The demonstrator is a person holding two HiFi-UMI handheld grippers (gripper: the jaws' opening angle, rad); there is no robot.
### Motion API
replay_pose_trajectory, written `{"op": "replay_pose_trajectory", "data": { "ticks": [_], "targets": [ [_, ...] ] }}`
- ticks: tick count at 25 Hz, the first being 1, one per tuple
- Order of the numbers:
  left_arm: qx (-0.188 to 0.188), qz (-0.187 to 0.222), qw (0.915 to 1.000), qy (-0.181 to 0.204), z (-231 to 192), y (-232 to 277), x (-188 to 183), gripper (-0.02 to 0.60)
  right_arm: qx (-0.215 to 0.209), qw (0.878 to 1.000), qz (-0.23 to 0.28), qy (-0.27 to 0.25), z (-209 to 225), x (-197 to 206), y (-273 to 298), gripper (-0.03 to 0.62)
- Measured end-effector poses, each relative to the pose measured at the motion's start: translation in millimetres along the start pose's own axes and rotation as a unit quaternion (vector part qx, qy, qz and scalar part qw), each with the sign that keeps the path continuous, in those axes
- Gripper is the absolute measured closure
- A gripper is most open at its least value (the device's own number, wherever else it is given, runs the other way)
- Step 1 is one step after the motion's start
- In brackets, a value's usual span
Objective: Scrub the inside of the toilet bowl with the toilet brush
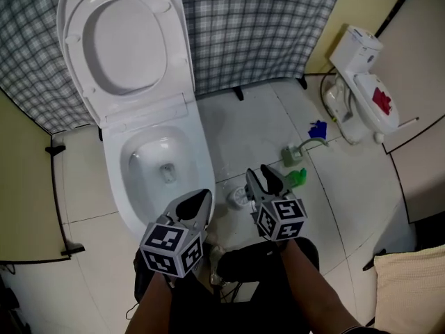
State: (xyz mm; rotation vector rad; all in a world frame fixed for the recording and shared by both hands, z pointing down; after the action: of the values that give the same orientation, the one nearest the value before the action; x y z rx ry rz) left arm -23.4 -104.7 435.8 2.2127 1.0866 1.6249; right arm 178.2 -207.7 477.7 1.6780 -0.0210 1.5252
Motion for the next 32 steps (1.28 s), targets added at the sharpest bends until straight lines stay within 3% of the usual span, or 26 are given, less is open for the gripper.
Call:
{"op": "replay_pose_trajectory", "data": {
  "ticks": [4,9,20,27,32],
  "targets": [
    [-0.027,0.029,0.9991,0.013,-14,-36,-8,0.572,-0.054,0.996,0.046,-0.057,-50,-45,-10,0.503],
    [-0.055,0.055,0.9965,0.03,-10,-84,-26,0.572,-0.131,0.983,0.067,-0.109,-99,-96,-39,0.577],
    [-0.102,0.116,0.9848,0.079,-6,-192,-45,0.572,-0.228,0.958,0.045,-0.169,-190,-135,-86,0.579],
    [-0.111,0.149,0.9786,0.089,28,-243,-64,0.572,-0.265,0.949,0.068,-0.158,-218,-158,-147,0.579],
    [-0.115,0.163,0.9737,0.109,40,-276,-74,0.572,-0.297,0.935,0.095,-0.169,-246,-165,-181,0.579]
  ]
}}
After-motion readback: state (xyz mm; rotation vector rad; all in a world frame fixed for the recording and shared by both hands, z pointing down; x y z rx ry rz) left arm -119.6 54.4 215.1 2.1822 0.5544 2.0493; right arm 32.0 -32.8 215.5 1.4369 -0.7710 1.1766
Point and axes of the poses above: the fingertips, and each gripper's own axes: y forward along the fingers, z to its right, x out of its underside, the point moved 9 cm from there along -y, backward along the fingers, and after that the axes turned 14 degrees about -z, right-handed, at the moved point
